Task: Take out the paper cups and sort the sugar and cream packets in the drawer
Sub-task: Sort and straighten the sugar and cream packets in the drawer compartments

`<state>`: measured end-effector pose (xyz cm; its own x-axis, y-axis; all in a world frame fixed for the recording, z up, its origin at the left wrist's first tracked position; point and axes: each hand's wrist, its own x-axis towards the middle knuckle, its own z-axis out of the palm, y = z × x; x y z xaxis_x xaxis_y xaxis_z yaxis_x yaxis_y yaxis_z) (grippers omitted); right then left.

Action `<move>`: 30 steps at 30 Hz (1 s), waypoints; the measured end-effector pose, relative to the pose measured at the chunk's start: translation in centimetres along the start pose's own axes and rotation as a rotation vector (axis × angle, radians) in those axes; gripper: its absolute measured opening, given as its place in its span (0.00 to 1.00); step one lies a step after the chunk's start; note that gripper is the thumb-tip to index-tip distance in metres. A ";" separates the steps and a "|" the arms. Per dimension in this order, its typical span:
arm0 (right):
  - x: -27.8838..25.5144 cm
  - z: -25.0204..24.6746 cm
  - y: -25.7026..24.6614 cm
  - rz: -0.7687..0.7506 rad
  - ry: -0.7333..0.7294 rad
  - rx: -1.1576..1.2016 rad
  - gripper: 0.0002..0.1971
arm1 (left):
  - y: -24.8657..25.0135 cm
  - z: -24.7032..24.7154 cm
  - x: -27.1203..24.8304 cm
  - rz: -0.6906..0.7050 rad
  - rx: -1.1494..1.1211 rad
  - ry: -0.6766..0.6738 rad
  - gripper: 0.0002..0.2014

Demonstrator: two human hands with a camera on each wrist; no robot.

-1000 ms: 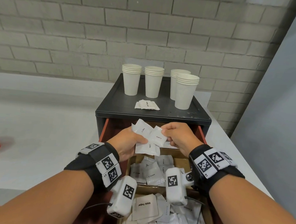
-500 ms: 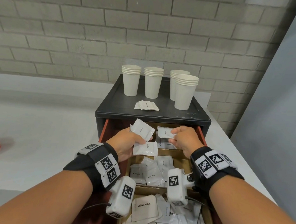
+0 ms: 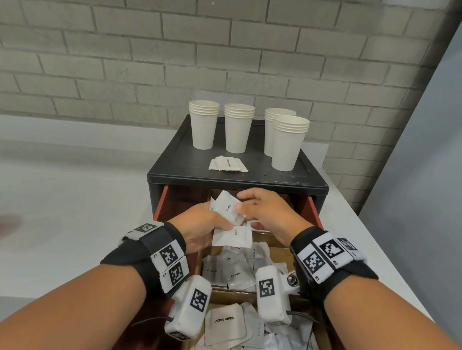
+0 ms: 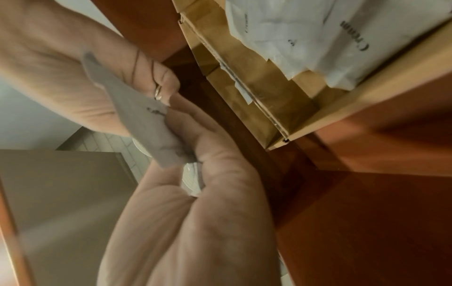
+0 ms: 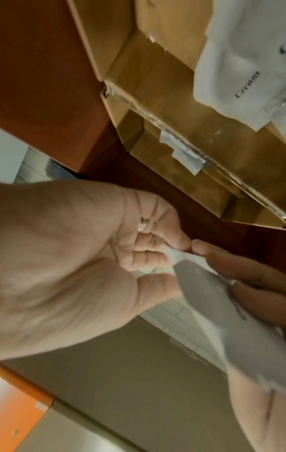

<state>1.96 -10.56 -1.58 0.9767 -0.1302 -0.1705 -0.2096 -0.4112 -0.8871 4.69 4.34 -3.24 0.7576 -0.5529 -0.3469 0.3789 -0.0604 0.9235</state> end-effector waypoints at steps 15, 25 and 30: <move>0.8 -1.4 2.0 0.166 0.190 0.117 0.19 | 0.2 -0.1 -0.2 0.021 -0.106 0.256 0.21; 0.4 -0.5 0.9 0.057 0.119 0.061 0.12 | 0.6 -0.3 -0.5 -0.035 -0.356 0.284 0.17; 0.6 -1.5 1.5 0.184 0.239 0.150 0.15 | 0.8 -0.7 -0.3 -0.036 -0.315 0.391 0.14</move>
<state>2.16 -12.62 -2.40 0.8812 -0.4051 -0.2436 -0.3546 -0.2258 -0.9073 5.19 5.03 -2.50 0.8606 -0.1991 -0.4688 0.5049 0.2131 0.8364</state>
